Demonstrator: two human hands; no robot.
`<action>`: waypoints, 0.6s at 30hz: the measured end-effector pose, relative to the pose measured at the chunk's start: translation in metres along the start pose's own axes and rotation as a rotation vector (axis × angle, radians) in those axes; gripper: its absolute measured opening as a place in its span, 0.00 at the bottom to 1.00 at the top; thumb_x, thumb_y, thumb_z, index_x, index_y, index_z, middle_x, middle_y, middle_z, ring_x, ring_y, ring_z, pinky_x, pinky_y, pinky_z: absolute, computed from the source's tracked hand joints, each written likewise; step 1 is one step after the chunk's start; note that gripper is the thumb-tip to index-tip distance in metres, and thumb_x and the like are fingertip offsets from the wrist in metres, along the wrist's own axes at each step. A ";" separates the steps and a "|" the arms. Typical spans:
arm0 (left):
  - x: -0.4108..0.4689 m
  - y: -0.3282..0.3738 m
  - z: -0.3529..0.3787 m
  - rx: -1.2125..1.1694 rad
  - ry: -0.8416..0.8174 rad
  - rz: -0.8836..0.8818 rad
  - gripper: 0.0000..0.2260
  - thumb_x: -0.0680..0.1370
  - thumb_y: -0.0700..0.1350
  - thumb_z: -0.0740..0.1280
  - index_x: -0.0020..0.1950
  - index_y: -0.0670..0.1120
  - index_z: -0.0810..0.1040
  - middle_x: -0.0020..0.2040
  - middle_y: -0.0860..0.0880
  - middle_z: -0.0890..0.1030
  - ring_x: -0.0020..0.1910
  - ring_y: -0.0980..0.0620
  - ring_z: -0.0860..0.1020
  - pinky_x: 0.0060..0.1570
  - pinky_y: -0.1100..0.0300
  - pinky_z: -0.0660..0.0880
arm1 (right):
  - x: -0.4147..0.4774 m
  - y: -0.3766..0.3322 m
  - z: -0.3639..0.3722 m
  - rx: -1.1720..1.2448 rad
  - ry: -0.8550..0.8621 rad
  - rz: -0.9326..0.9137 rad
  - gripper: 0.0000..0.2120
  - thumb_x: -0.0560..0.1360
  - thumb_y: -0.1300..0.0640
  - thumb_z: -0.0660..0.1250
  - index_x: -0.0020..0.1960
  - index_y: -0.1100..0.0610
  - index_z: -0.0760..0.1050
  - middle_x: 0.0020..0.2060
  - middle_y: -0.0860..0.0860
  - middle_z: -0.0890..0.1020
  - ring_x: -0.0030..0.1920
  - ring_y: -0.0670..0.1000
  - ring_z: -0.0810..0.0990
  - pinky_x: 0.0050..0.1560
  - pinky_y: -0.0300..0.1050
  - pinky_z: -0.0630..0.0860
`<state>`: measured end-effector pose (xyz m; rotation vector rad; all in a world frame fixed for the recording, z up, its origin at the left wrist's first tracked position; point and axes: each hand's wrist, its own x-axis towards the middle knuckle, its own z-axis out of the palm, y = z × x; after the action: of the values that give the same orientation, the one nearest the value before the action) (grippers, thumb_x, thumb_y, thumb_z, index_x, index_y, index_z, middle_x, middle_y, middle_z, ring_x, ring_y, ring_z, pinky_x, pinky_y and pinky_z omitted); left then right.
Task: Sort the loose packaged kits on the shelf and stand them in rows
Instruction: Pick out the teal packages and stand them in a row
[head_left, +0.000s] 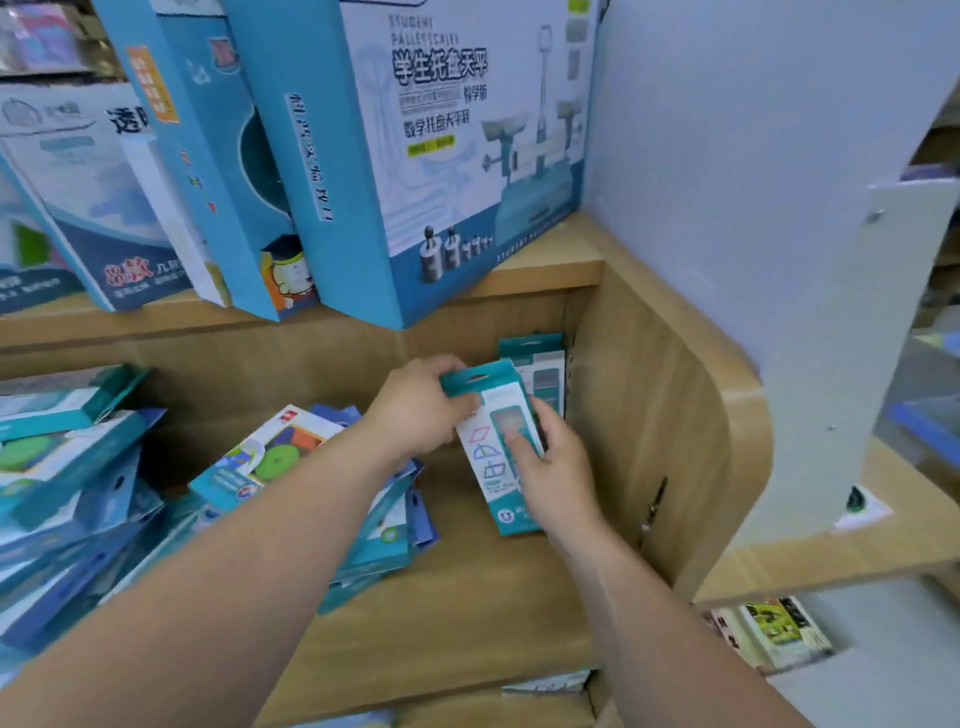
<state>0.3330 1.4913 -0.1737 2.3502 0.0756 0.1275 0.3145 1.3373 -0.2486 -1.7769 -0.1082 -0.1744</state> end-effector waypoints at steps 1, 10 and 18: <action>0.007 -0.001 0.005 -0.020 -0.013 -0.014 0.06 0.75 0.44 0.73 0.50 0.51 0.80 0.45 0.44 0.85 0.41 0.40 0.84 0.40 0.45 0.83 | 0.003 0.004 0.000 -0.063 0.019 -0.003 0.17 0.78 0.52 0.64 0.66 0.48 0.75 0.58 0.49 0.82 0.57 0.50 0.81 0.59 0.54 0.78; 0.045 0.001 0.038 0.058 0.034 0.084 0.05 0.77 0.46 0.71 0.52 0.52 0.82 0.46 0.52 0.84 0.42 0.52 0.82 0.43 0.59 0.79 | -0.007 0.028 0.007 -0.402 0.060 -0.007 0.34 0.78 0.56 0.67 0.80 0.54 0.57 0.79 0.51 0.54 0.78 0.51 0.57 0.75 0.37 0.54; 0.033 0.000 0.058 -0.105 0.100 0.097 0.19 0.75 0.38 0.71 0.64 0.50 0.78 0.42 0.54 0.78 0.45 0.54 0.78 0.46 0.67 0.74 | -0.014 0.044 0.021 -0.782 0.147 -0.058 0.37 0.71 0.48 0.70 0.79 0.49 0.62 0.77 0.54 0.58 0.75 0.58 0.59 0.71 0.57 0.66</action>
<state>0.3720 1.4535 -0.2124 2.2418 0.0037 0.2903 0.3095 1.3492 -0.2974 -2.5306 0.0223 -0.4310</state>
